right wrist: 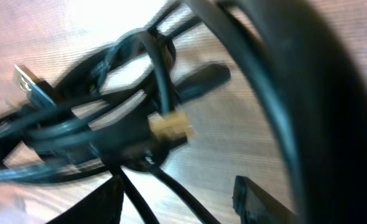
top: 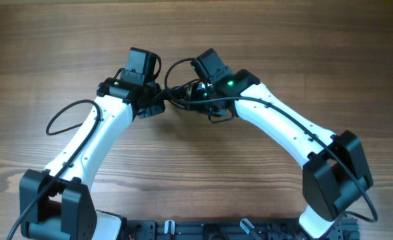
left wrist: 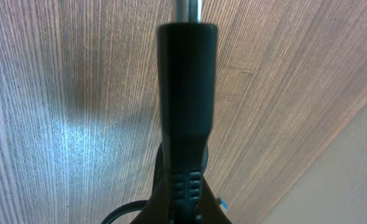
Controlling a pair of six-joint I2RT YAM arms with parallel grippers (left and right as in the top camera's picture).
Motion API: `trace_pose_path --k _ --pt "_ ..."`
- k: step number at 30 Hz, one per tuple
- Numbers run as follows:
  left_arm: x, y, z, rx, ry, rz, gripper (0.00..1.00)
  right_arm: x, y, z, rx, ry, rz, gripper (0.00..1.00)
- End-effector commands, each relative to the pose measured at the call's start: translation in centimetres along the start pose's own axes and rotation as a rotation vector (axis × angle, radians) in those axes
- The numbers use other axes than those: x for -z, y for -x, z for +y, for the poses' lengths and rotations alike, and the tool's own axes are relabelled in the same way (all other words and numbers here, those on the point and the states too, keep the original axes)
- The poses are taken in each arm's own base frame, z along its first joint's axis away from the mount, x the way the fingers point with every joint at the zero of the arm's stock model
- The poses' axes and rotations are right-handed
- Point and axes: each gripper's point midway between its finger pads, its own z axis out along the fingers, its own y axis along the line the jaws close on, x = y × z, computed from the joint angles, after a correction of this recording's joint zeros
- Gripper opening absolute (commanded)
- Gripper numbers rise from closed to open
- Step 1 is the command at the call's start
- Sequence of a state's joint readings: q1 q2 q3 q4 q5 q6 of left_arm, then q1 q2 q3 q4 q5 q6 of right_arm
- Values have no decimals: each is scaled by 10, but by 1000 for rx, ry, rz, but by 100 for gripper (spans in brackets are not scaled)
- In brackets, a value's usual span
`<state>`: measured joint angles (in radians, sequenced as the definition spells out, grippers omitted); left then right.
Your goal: Untangle cables
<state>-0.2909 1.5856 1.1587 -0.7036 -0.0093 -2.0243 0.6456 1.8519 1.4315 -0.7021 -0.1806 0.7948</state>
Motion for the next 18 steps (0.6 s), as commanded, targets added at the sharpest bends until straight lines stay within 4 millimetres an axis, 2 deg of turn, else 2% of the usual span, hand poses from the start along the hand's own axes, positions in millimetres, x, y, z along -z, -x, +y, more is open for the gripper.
trace_pose_path --k 1,2,4,6,9,12,15,18 --pt "8 -8 -5 157 -9 40 4 -12 10 1 -14 -15 -33 40" --pt "8 -8 -5 157 -10 40 4 -12 10 1 -6 -16 -31 21" --pt "8 -8 -5 157 -10 40 4 -12 8 1 35 -14 -20 6" --pt "8 -8 -5 158 -11 39 4 -10 -2 -5 83 -31 23 4" --pt "8 -6 -6 158 -18 30 4 -1 -28 -3 294 22 145 4" --pt "8 -1 -13 173 -38 26 4 32 -47 -22 519 -12 223 4" --pt "8 -1 -13 174 -38 26 4 68 -31 -42 506 -72 156 4" --pt "8 -2 -12 156 -33 33 4 108 11 -57 339 -46 -11 4"
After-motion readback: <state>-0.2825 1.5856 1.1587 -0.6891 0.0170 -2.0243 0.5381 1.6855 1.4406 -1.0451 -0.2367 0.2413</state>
